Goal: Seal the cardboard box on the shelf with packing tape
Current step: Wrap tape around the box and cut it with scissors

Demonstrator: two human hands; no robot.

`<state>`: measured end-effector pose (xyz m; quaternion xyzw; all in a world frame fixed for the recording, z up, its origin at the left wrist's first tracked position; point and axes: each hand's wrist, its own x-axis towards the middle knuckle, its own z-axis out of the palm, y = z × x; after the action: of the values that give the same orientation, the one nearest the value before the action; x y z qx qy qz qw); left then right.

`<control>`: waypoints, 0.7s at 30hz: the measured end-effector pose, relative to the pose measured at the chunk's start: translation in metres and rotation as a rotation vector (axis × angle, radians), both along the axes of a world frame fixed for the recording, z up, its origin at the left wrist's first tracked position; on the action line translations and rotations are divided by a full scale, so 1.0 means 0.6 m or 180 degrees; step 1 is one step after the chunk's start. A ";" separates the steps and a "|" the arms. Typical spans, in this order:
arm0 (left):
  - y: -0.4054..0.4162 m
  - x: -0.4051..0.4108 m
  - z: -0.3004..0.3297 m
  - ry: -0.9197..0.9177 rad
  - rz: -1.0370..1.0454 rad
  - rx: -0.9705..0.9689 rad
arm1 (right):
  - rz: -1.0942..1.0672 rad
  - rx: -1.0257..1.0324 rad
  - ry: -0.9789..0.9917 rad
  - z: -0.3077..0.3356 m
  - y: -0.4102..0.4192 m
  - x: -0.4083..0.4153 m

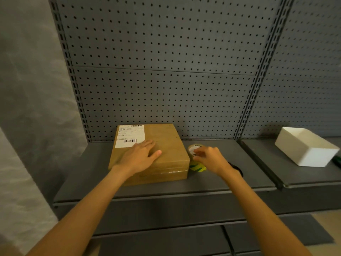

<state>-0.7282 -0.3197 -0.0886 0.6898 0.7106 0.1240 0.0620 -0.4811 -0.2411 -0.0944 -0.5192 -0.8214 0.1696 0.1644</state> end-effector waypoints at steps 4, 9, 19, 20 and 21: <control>0.017 0.009 0.008 -0.0191 0.0270 0.0465 | 0.0110 0.0124 -0.0441 -0.011 0.021 -0.003; 0.025 0.035 0.017 -0.0559 0.0377 0.0814 | -0.0203 0.0272 0.0483 0.013 0.041 0.013; 0.076 0.092 0.082 -0.2377 -0.0049 0.1040 | -0.0104 -0.0463 0.3065 0.097 0.056 -0.051; 0.082 0.088 0.086 -0.2526 -0.0044 0.1098 | -0.0049 -0.0568 0.3150 0.098 0.056 -0.060; 0.089 0.082 0.088 -0.2603 0.0004 0.1134 | -0.0007 -0.0642 0.3193 0.097 0.055 -0.069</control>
<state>-0.6791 -0.2661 -0.0355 0.5836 0.5956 0.5071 0.2180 -0.5227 -0.2081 -0.0362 -0.3880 -0.6204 0.4762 0.4876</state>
